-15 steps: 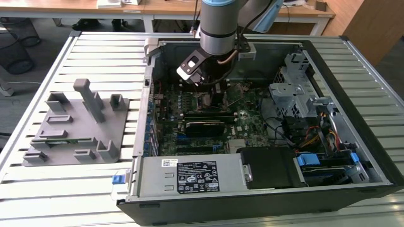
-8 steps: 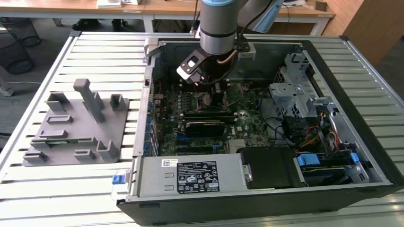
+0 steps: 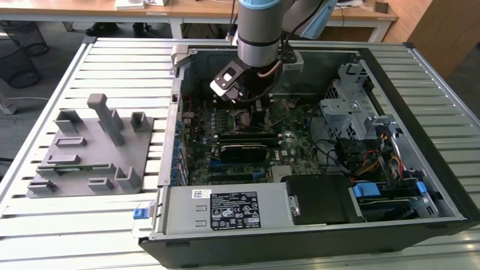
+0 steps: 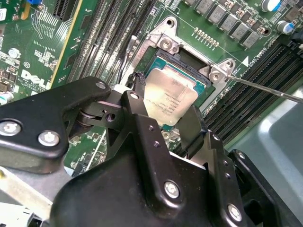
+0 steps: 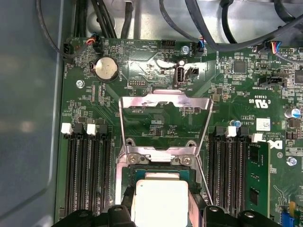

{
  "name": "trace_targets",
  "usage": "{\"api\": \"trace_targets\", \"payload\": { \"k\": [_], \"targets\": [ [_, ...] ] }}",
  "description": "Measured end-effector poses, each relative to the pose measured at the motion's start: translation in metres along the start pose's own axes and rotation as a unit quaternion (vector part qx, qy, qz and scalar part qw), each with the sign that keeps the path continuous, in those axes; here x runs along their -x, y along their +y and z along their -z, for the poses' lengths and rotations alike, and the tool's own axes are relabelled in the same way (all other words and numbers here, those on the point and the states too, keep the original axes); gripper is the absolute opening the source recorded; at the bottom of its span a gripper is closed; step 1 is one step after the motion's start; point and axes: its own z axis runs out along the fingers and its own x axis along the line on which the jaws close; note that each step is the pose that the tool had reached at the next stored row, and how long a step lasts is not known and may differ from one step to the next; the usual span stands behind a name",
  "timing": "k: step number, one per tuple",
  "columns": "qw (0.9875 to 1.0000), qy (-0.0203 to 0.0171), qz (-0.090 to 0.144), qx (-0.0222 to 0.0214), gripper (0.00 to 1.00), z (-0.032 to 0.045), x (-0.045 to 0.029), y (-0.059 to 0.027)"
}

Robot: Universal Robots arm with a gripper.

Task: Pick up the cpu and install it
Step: 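Place the cpu into insertion slot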

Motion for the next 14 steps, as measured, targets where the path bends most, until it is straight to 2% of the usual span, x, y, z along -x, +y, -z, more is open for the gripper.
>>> {"api": "trace_targets", "payload": {
  "k": [14],
  "targets": [
    [1.0,0.0003,0.002,0.0001,0.53,-0.0031,-0.0001,-0.0001]
  ]
}}
